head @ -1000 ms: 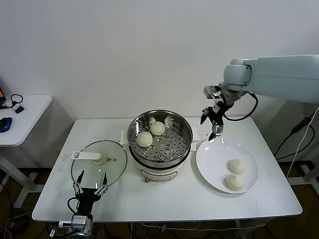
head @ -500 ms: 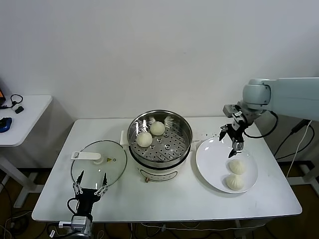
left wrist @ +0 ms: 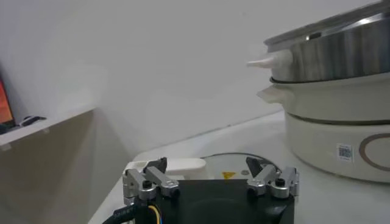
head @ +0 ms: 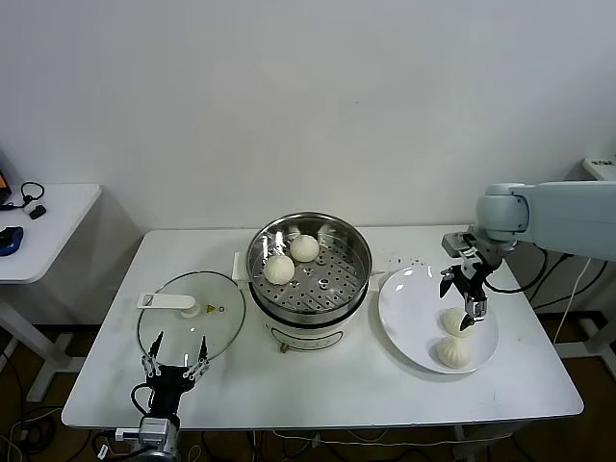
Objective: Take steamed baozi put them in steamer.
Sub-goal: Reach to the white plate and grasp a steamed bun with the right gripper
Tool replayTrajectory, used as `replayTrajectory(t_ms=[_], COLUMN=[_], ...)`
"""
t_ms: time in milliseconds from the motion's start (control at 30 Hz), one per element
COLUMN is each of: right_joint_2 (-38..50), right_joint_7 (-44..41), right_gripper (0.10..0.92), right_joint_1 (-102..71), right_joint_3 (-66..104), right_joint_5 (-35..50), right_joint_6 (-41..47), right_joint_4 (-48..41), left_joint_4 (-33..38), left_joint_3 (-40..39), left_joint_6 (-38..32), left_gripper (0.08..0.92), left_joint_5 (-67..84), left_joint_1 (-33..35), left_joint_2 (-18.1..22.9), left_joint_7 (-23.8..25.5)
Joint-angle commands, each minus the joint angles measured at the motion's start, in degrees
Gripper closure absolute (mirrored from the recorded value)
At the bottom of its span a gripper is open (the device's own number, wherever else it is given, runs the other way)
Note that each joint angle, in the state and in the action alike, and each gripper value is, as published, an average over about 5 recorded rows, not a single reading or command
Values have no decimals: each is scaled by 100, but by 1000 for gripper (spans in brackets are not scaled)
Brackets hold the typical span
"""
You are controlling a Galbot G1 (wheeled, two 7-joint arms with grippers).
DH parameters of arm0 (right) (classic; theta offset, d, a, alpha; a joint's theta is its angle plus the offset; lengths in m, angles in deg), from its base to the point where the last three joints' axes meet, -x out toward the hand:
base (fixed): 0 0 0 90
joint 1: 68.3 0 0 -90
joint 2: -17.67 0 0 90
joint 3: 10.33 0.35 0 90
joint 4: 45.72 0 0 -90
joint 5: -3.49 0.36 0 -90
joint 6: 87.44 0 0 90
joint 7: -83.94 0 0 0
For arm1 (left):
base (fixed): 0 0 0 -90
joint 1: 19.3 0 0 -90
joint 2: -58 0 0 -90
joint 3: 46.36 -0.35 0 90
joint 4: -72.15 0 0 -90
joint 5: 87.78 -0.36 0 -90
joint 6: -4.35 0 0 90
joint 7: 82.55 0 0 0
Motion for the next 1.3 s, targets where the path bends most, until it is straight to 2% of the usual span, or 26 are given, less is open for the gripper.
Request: replayTrajectory(t_ms=[33,1300], right_joint_2=[111,154], right_joint_7=[43,235], right_gripper=[203,203], right_joint_1=[-280,-1182], right_joint_3=[13,351], right_joint_5=[-200,-465], right_joint_6=[32,169], right_joint_4=[37,-265], left_joint_4=[-15,-152], left_joint_3=[-2,89], left_joint_6=[-5,-56], left_gripper=[177,177], left_joint_5=[-6,-27], left_joint_1=[6,-27], left_joint_2=[280,280], left_joint_7=[-1,-8])
